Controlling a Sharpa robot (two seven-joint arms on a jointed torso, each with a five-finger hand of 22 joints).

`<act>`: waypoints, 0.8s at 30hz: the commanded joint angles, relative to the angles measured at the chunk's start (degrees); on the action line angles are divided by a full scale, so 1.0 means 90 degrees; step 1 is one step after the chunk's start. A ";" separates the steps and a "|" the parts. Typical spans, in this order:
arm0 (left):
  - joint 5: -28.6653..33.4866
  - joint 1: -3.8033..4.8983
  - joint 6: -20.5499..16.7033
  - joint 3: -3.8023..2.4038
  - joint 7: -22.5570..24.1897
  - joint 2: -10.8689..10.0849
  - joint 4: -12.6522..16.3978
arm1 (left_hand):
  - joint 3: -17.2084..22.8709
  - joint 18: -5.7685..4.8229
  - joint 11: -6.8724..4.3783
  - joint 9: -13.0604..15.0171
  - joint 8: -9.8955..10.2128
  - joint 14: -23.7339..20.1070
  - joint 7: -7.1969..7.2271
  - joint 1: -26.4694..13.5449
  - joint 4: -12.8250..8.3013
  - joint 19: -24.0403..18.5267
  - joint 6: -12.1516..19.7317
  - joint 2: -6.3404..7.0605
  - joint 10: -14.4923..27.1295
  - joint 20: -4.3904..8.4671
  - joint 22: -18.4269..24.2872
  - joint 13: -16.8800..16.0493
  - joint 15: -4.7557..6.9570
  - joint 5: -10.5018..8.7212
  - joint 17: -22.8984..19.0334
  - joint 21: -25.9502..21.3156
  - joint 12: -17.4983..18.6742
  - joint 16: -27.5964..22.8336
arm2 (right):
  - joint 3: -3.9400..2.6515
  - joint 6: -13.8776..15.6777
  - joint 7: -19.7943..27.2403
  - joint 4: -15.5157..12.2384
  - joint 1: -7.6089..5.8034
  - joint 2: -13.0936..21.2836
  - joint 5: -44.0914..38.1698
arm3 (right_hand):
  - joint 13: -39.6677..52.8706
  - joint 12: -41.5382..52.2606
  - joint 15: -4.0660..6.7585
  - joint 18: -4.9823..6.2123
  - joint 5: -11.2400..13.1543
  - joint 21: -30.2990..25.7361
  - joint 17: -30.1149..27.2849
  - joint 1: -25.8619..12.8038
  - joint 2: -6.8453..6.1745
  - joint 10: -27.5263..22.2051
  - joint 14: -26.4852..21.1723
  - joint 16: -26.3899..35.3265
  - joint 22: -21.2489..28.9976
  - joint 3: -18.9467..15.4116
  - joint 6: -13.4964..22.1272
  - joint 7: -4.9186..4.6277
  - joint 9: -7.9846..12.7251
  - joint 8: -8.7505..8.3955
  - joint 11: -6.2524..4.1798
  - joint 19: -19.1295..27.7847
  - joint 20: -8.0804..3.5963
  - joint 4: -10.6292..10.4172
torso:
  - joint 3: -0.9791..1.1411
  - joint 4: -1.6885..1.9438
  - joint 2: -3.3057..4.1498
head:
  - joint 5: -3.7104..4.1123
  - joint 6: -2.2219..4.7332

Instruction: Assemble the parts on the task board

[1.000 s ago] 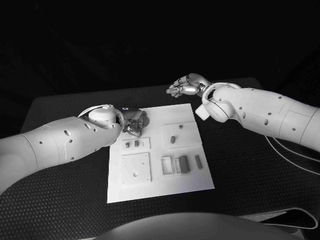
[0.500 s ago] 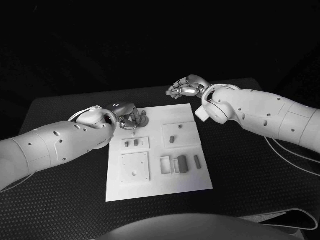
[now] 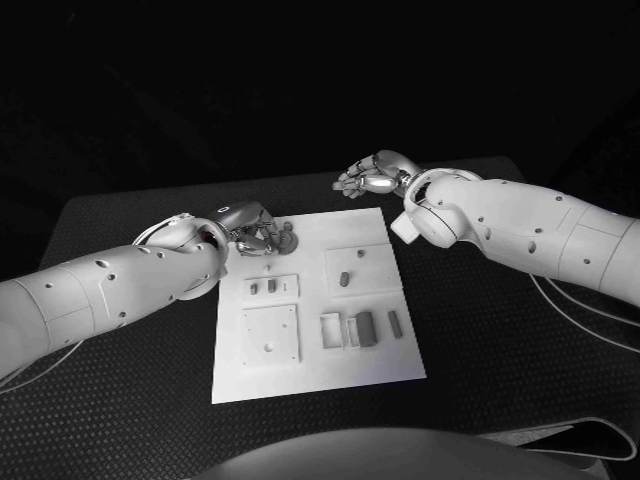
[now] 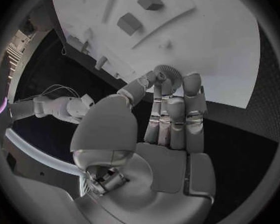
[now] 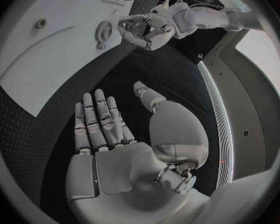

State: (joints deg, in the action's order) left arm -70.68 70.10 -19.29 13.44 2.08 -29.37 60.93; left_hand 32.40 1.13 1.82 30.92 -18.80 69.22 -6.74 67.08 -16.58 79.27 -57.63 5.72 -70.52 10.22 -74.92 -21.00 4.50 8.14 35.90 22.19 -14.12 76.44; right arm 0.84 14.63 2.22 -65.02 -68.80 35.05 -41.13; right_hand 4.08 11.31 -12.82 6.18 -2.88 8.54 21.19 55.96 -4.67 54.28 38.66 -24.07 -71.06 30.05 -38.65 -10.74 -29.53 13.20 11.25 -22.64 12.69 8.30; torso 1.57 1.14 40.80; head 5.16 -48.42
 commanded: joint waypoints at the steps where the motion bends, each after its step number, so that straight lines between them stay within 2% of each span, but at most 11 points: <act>1: 0.0599 -0.0009 -0.0154 -0.0011 0.0366 -0.0048 0.0016 | 0.0030 0.0551 0.0002 -0.0002 0.0018 0.0035 -0.0016 -0.0016 0.0007 0.0045 -0.0003 -0.0051 -0.0034 -0.0011 -0.0083 -0.0013 0.0010 0.0027 0.0010 -0.0011 0.0044 -0.0009 | -0.0001 -0.0070 0.0042 -0.0011 0.0003 0.0005 -0.0005 | -0.0009 -0.0024 -0.0009 0.0029 0.0011 -0.0029 -0.0001 -0.0055 0.0001 0.0032 0.0046 0.0039 -0.0012 0.0007 0.0047 -0.0392 0.0007 0.0042 -0.0008 -0.0053 -0.0013 -0.0031 | -0.0002 0.0000 -0.0001 | 0.0003 0.0009; 12: 0.1705 -0.0018 0.0029 -0.0042 0.1264 -0.0415 0.0212 | 0.0044 0.0544 0.0014 -0.0010 0.0052 0.0019 -0.0032 0.0035 -0.0008 0.0020 0.0027 -0.0106 -0.0025 -0.0016 -0.0079 -0.0033 0.0000 -0.0022 0.0001 -0.0056 0.0140 -0.0058 | -0.0001 -0.0061 0.0046 -0.0016 0.0005 0.0021 -0.0004 | -0.0009 -0.0024 -0.0008 0.0030 0.0011 -0.0032 -0.0001 -0.0055 0.0001 0.0032 0.0046 0.0039 -0.0015 0.0007 0.0047 -0.0392 0.0009 0.0044 -0.0008 -0.0054 -0.0013 -0.0031 | -0.0005 0.0007 -0.0003 | -0.0003 0.0037; 18: 0.2549 -0.0040 0.0509 -0.0048 0.1714 -0.0626 0.0233 | 0.0066 0.0538 0.0034 -0.0021 0.0088 -0.0011 -0.0059 0.0124 -0.0014 -0.0013 0.0071 -0.0178 0.0000 -0.0031 -0.0077 -0.0044 -0.0020 -0.0032 -0.0001 -0.0098 0.0223 -0.0092 | -0.0001 -0.0064 0.0043 -0.0026 0.0005 0.0031 -0.0004 | -0.0009 -0.0024 -0.0008 0.0031 0.0011 -0.0034 0.0000 -0.0055 0.0001 0.0032 0.0046 0.0039 -0.0016 0.0006 0.0047 -0.0392 0.0010 0.0044 -0.0008 -0.0055 -0.0013 -0.0031 | -0.0009 0.0009 -0.0002 | -0.0016 0.0061; 24: 0.3336 -0.0061 0.0736 -0.0058 0.1881 -0.0789 0.0253 | -0.0011 0.0538 0.0061 -0.0031 0.0126 -0.0057 -0.0084 0.0157 -0.0017 -0.0047 0.0118 -0.0195 0.0019 -0.0051 -0.0099 -0.0062 -0.0046 -0.0224 0.0016 -0.0125 0.0318 -0.0101 | -0.0001 -0.0065 0.0042 -0.0043 0.0005 0.0043 -0.0004 | -0.0009 -0.0024 -0.0008 0.0031 0.0011 -0.0035 0.0000 -0.0053 0.0002 0.0033 0.0047 0.0039 -0.0017 0.0007 0.0047 -0.0391 0.0011 0.0045 -0.0008 -0.0056 -0.0013 -0.0031 | -0.0011 0.0012 -0.0004 | -0.0057 0.0113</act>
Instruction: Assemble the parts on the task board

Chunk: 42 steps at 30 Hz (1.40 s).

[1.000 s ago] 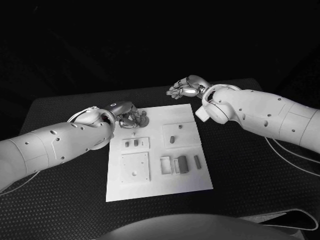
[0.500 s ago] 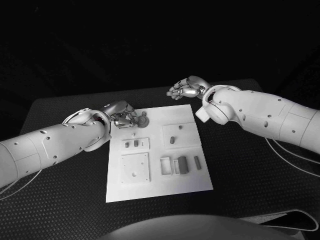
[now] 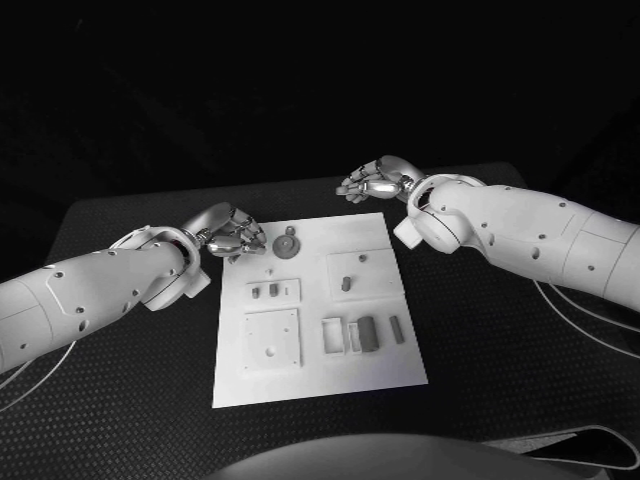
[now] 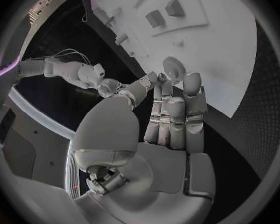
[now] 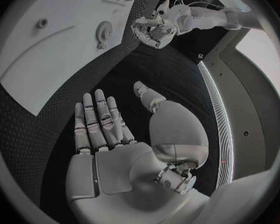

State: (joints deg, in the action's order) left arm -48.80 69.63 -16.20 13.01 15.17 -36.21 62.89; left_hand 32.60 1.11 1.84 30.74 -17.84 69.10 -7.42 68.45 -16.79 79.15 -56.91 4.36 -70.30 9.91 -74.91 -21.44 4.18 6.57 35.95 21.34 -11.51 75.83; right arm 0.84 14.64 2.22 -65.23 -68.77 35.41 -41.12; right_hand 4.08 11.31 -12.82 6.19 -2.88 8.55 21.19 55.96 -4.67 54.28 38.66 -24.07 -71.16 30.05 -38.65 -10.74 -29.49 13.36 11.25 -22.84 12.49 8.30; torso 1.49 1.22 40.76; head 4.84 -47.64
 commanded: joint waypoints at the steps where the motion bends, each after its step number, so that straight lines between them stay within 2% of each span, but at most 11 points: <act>1: 0.1033 -0.0014 0.0409 -0.0016 0.0444 -0.0059 0.0046 | -0.0045 0.0542 0.0061 -0.0011 0.0022 -0.0049 -0.0009 0.0013 0.0007 -0.0037 0.0040 -0.0047 -0.0009 -0.0019 -0.0104 -0.0017 -0.0012 -0.0087 0.0013 -0.0033 0.0039 -0.0032 | -0.0001 -0.0060 0.0044 -0.0020 0.0002 -0.0002 -0.0005 | -0.0009 -0.0024 -0.0008 0.0031 0.0011 -0.0036 0.0000 -0.0053 0.0003 0.0033 0.0047 0.0039 -0.0007 0.0007 0.0047 -0.0391 0.0006 0.0027 -0.0008 -0.0034 0.0009 -0.0031 | -0.0004 0.0004 0.0000 | -0.0021 0.0031; 5: 0.1323 -0.0021 0.0480 -0.0032 0.0437 -0.0100 0.0052 | -0.0074 0.0541 0.0064 -0.0012 0.0026 -0.0059 -0.0012 0.0007 0.0010 -0.0045 0.0041 -0.0040 -0.0016 -0.0025 -0.0110 -0.0023 -0.0016 -0.0119 0.0018 -0.0038 0.0058 -0.0033 | -0.0001 -0.0058 0.0050 -0.0021 0.0002 -0.0011 -0.0004 | -0.0009 -0.0023 -0.0007 0.0032 0.0011 -0.0037 0.0000 -0.0050 0.0008 0.0034 0.0049 0.0038 -0.0009 0.0009 0.0046 -0.0391 0.0007 0.0029 -0.0009 -0.0035 0.0008 -0.0031 | -0.0003 -0.0002 0.0002 | -0.0038 0.0054; 11: 0.1319 -0.0039 0.0497 -0.0031 0.0402 -0.0101 -0.0005 | -0.0082 0.0544 0.0069 -0.0015 0.0038 -0.0070 -0.0016 0.0039 0.0005 -0.0055 0.0056 -0.0044 -0.0008 -0.0027 -0.0114 -0.0027 -0.0019 -0.0123 0.0023 -0.0044 0.0087 -0.0034 | -0.0001 -0.0054 0.0050 -0.0015 0.0002 -0.0010 -0.0004 | -0.0009 -0.0023 -0.0007 0.0033 0.0011 -0.0039 0.0001 -0.0048 0.0009 0.0035 0.0050 0.0037 -0.0011 0.0009 0.0045 -0.0390 0.0007 0.0030 -0.0009 -0.0037 0.0008 -0.0030 | -0.0001 -0.0006 0.0001 | -0.0038 0.0021; 23: 0.0746 -0.0103 0.0270 -0.0031 0.0474 -0.0038 -0.0117 | -0.0102 0.0553 0.0104 -0.0026 0.0078 -0.0105 -0.0045 0.0120 0.0008 -0.0077 0.0116 -0.0020 0.0051 -0.0051 -0.0122 -0.0032 -0.0053 -0.0095 0.0037 -0.0060 0.0190 -0.0037 | -0.0001 -0.0057 0.0054 -0.0017 0.0002 -0.0010 -0.0003 | -0.0009 -0.0023 -0.0007 0.0034 0.0011 -0.0042 0.0001 -0.0047 0.0008 0.0035 0.0051 0.0037 -0.0014 0.0008 0.0045 -0.0390 0.0009 0.0032 -0.0009 -0.0039 0.0009 -0.0029 | 0.0006 -0.0006 0.0001 | -0.0064 0.0030; 30: 0.0484 -0.0236 -0.0111 -0.0028 0.0671 0.0112 -0.0402 | -0.0088 0.0570 0.0133 -0.0020 0.0084 -0.0111 -0.0055 0.0189 0.0010 -0.0077 0.0131 -0.0020 0.0101 -0.0073 -0.0128 -0.0030 -0.0080 -0.0054 0.0049 -0.0062 0.0270 -0.0031 | -0.0001 -0.0055 0.0056 -0.0012 0.0003 -0.0012 -0.0003 | -0.0009 -0.0024 -0.0007 0.0034 0.0011 -0.0044 0.0001 -0.0048 0.0007 0.0035 0.0051 0.0038 -0.0016 0.0007 0.0045 -0.0390 0.0010 0.0033 -0.0008 -0.0040 0.0010 -0.0030 | 0.0007 -0.0015 0.0003 | -0.0052 0.0044; 37: 0.0661 -0.0416 0.0006 -0.0026 0.0817 0.0306 -0.0634 | -0.0116 0.0608 0.0127 0.0007 0.0051 -0.0041 -0.0035 0.0180 0.0015 0.0012 0.0083 -0.0067 0.0047 -0.0073 -0.0148 -0.0050 -0.0075 -0.0057 0.0085 0.0001 0.0312 0.0039 | -0.0001 -0.0062 0.0057 -0.0005 0.0013 -0.0022 0.0001 | -0.0009 -0.0024 -0.0007 0.0035 0.0011 -0.0046 0.0001 -0.0049 0.0007 0.0035 0.0052 0.0038 -0.0017 0.0006 0.0045 -0.0390 0.0011 0.0034 -0.0008 -0.0041 0.0010 -0.0031 | 0.0000 -0.0011 0.0006 | -0.0030 0.0034; 42: 0.0624 -0.0559 -0.0078 -0.0028 0.0877 0.0398 -0.0748 | -0.0136 0.0626 0.0125 0.0013 0.0050 -0.0019 -0.0031 0.0177 0.0012 0.0052 0.0083 -0.0065 0.0043 -0.0070 -0.0154 -0.0052 -0.0073 -0.0082 0.0088 0.0035 0.0345 0.0049 | -0.0001 -0.0063 0.0061 -0.0002 0.0028 -0.0035 0.0002 | -0.0009 -0.0024 -0.0007 0.0035 0.0011 -0.0048 0.0001 -0.0050 0.0008 0.0035 0.0052 0.0038 -0.0019 0.0006 0.0045 -0.0390 0.0012 0.0034 -0.0008 -0.0042 0.0011 -0.0032 | -0.0004 -0.0019 0.0007 | 0.0010 0.0043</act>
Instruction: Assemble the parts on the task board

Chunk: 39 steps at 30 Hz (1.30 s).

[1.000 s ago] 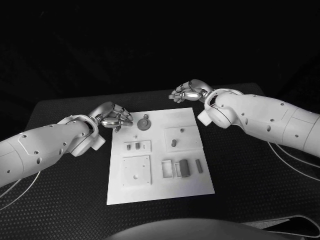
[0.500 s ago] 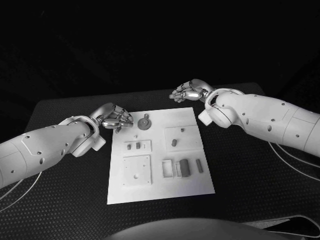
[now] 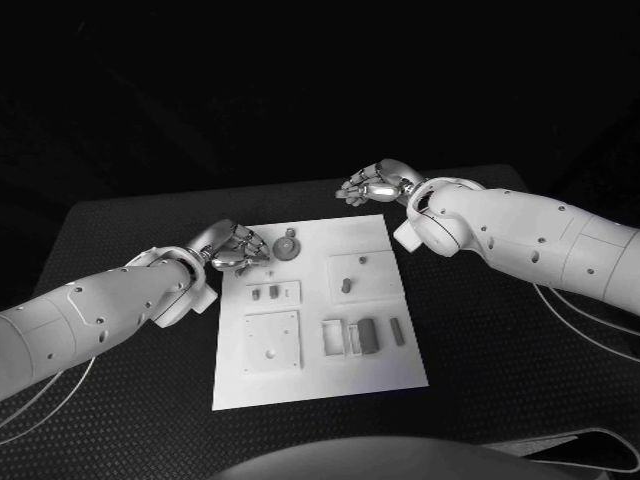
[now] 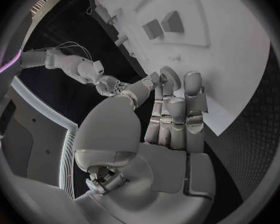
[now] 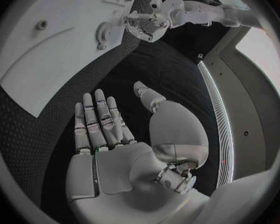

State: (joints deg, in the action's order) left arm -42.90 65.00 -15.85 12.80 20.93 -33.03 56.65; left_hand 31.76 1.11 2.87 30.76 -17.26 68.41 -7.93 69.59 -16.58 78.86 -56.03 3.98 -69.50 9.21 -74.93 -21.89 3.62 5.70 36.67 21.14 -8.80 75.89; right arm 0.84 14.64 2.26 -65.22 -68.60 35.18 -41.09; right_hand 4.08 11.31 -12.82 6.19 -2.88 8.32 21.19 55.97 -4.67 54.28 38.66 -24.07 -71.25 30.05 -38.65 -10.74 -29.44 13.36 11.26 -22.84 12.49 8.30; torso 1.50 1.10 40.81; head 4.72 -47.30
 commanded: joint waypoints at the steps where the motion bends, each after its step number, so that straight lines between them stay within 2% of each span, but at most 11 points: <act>1: -0.0047 -0.0068 -0.0115 -0.0005 0.0247 0.0064 -0.0089 | -0.0057 0.0648 0.0009 0.0013 -0.0011 0.0079 0.0025 0.0056 -0.0011 0.0147 -0.0009 -0.0022 -0.0050 0.0016 -0.0161 -0.0004 -0.0009 0.0008 0.0008 0.0108 0.0066 0.0046 | -0.0001 -0.0064 0.0057 -0.0002 0.0012 -0.0010 -0.0001 | -0.0009 -0.0024 -0.0007 0.0035 0.0011 -0.0023 0.0001 -0.0050 0.0008 0.0035 0.0052 0.0038 -0.0009 0.0006 0.0045 -0.0390 0.0006 0.0035 -0.0008 -0.0042 0.0011 -0.0032 | -0.0005 -0.0005 0.0004 | 0.0024 0.0007; 9: -0.0211 -0.0176 0.0027 -0.0007 0.0281 0.0005 -0.0049 | -0.0078 0.0676 0.0006 0.0021 -0.0016 0.0102 0.0029 0.0057 -0.0010 0.0198 -0.0019 -0.0014 -0.0074 0.0015 -0.0164 -0.0012 -0.0006 -0.0004 -0.0001 0.0175 0.0096 0.0037 | -0.0001 -0.0072 0.0051 -0.0013 0.0018 0.0013 0.0000 | -0.0009 -0.0024 -0.0007 0.0036 0.0011 -0.0025 0.0001 -0.0051 0.0009 0.0035 0.0052 0.0038 -0.0011 0.0005 0.0046 -0.0390 0.0007 0.0036 -0.0008 -0.0044 0.0011 -0.0033 | -0.0005 0.0001 0.0012 | 0.0055 -0.0017; 13: -0.0216 -0.0176 0.0023 -0.0011 0.0317 -0.0030 -0.0058 | -0.0086 0.0681 0.0008 0.0022 -0.0015 0.0104 0.0029 0.0051 -0.0011 0.0196 -0.0018 -0.0015 -0.0074 0.0013 -0.0163 -0.0012 -0.0008 -0.0015 -0.0004 0.0187 0.0110 0.0033 | -0.0001 -0.0077 0.0052 -0.0010 0.0025 0.0010 0.0000 | -0.0009 -0.0025 -0.0007 0.0036 0.0011 -0.0027 0.0001 -0.0052 0.0008 0.0035 0.0052 0.0038 -0.0012 0.0004 0.0047 -0.0390 0.0008 0.0036 -0.0008 -0.0044 0.0011 -0.0033 | -0.0011 0.0003 0.0005 | 0.0059 -0.0020; 19: -0.0216 -0.0176 0.0029 -0.0010 0.0317 0.0013 -0.0088 | -0.0086 0.0685 0.0009 0.0022 -0.0012 0.0106 0.0029 0.0055 -0.0012 0.0193 -0.0015 -0.0020 -0.0072 0.0012 -0.0162 -0.0011 -0.0009 -0.0019 -0.0006 0.0195 0.0122 0.0030 | -0.0001 -0.0089 0.0049 -0.0011 0.0026 0.0001 0.0001 | -0.0009 -0.0025 -0.0007 0.0037 0.0011 -0.0029 0.0001 -0.0052 0.0009 0.0035 0.0052 0.0038 -0.0013 0.0004 0.0047 -0.0391 0.0009 0.0037 -0.0008 -0.0045 0.0012 -0.0034 | -0.0003 0.0008 0.0000 | 0.0095 -0.0012; 28: -0.0216 -0.0176 0.0025 -0.0010 0.0347 0.0049 -0.0089 | -0.0086 0.0687 0.0010 0.0023 -0.0012 0.0108 0.0029 0.0055 -0.0011 0.0190 -0.0015 -0.0025 -0.0072 0.0010 -0.0162 -0.0011 -0.0010 -0.0020 -0.0007 0.0200 0.0129 0.0028 | -0.0001 -0.0089 0.0049 -0.0006 0.0028 -0.0001 0.0001 | -0.0009 -0.0025 -0.0007 0.0037 0.0011 -0.0032 0.0001 -0.0053 0.0009 0.0034 0.0052 0.0039 -0.0015 0.0003 0.0048 -0.0391 0.0010 0.0038 -0.0008 -0.0045 0.0012 -0.0035 | 0.0000 0.0006 -0.0002 | 0.0066 -0.0017; 32: -0.0128 -0.0176 -0.0010 -0.0011 0.0381 0.0037 -0.0069 | -0.0088 0.0688 0.0011 0.0023 -0.0012 0.0109 0.0029 0.0054 -0.0011 0.0189 -0.0016 -0.0025 -0.0073 0.0009 -0.0161 -0.0011 -0.0011 -0.0022 -0.0008 0.0203 0.0133 0.0027 | -0.0001 -0.0091 0.0051 -0.0007 0.0029 0.0001 0.0001 | -0.0009 -0.0025 -0.0007 0.0038 0.0011 -0.0033 0.0001 -0.0053 0.0010 0.0034 0.0051 0.0039 -0.0016 0.0003 0.0048 -0.0391 0.0011 0.0038 -0.0008 -0.0046 0.0012 -0.0035 | 0.0008 0.0000 -0.0001 | 0.0070 -0.0024; 39: -0.0195 -0.0176 0.0007 -0.0012 0.0325 0.0045 -0.0069 | -0.0090 0.0692 0.0012 0.0025 -0.0012 0.0112 0.0030 0.0056 -0.0013 0.0186 -0.0017 -0.0023 -0.0076 0.0008 -0.0161 -0.0011 -0.0012 -0.0023 -0.0010 0.0212 0.0143 0.0025 | -0.0001 -0.0089 0.0049 -0.0016 0.0029 0.0012 0.0001 | -0.0009 -0.0026 -0.0007 0.0038 0.0011 -0.0036 0.0002 -0.0053 0.0009 0.0034 0.0051 0.0039 -0.0018 0.0002 0.0048 -0.0391 0.0012 0.0039 -0.0008 -0.0046 0.0012 -0.0035 | 0.0007 0.0003 0.0003 | 0.0075 -0.0029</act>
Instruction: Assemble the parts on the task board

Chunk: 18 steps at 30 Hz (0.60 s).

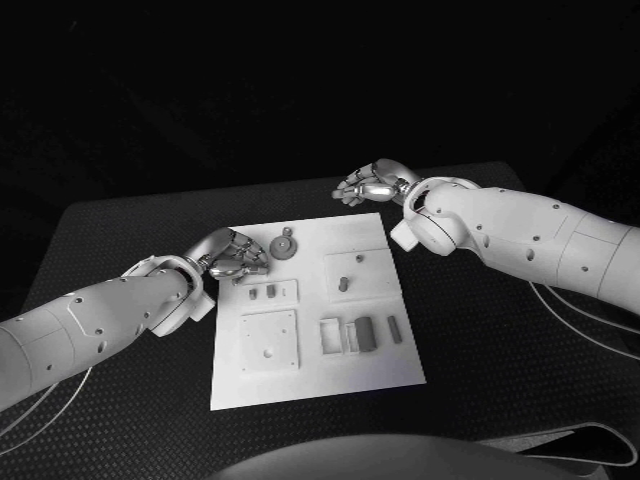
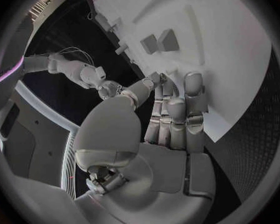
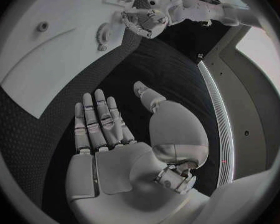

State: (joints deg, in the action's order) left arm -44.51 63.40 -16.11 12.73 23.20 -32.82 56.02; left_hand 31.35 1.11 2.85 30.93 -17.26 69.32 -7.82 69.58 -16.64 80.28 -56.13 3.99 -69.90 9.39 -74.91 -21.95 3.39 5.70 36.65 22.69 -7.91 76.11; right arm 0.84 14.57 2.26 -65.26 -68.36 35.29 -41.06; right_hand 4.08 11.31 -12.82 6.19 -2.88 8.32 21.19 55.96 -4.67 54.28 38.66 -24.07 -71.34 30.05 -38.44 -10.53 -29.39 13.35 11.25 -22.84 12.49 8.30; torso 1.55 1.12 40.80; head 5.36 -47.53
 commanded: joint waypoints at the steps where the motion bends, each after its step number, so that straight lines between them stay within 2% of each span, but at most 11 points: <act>1: -0.0025 0.0001 0.0055 -0.0005 0.0065 0.0025 -0.0009 | -0.0046 0.0692 0.0014 0.0006 -0.0012 0.0011 0.0018 0.0056 -0.0007 0.0026 -0.0007 -0.0023 -0.0031 -0.0013 -0.0163 -0.0005 0.0014 -0.0023 -0.0008 0.0041 0.0045 0.0000 | -0.0001 -0.0082 0.0049 -0.0012 0.0003 0.0000 -0.0002 | -0.0009 -0.0026 -0.0007 0.0038 0.0011 -0.0037 0.0002 -0.0053 0.0010 0.0034 0.0051 0.0040 -0.0009 0.0002 0.0025 -0.0414 0.0008 0.0039 -0.0008 -0.0046 0.0012 -0.0035 | 0.0002 0.0000 0.0002 | 0.0001 -0.0008; 18: -0.0136 -0.0033 0.0087 -0.0002 0.0007 0.0099 -0.0152 | -0.0050 0.0696 0.0019 0.0006 -0.0007 0.0010 0.0018 0.0058 -0.0007 0.0011 -0.0001 -0.0023 -0.0027 -0.0018 -0.0162 -0.0003 0.0010 -0.0024 -0.0012 0.0053 0.0070 -0.0006 | -0.0001 -0.0079 0.0049 -0.0016 0.0003 -0.0006 -0.0002 | -0.0009 -0.0026 -0.0007 0.0040 0.0011 -0.0043 0.0002 -0.0053 0.0009 0.0035 0.0051 0.0040 -0.0013 0.0001 0.0026 -0.0414 0.0010 0.0042 -0.0008 -0.0048 0.0013 -0.0036 | -0.0006 -0.0001 0.0002 | 0.0015 -0.0023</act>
State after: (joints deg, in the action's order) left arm -45.28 63.14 -15.93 12.75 23.05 -32.05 54.64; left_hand 31.19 1.11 2.82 30.92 -17.26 69.43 -7.74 69.58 -16.80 80.19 -56.20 3.99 -69.88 9.29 -74.93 -22.00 3.27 5.71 36.59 22.91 -7.49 76.11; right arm 0.84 14.55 2.26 -65.30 -68.36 35.24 -41.05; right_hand 4.08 11.31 -12.82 6.19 -2.88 8.32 21.19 55.96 -4.67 54.27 38.66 -24.07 -71.38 30.06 -38.44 -10.53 -29.40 13.35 11.26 -22.84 12.49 8.30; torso 1.53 1.12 40.80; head 5.44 -47.69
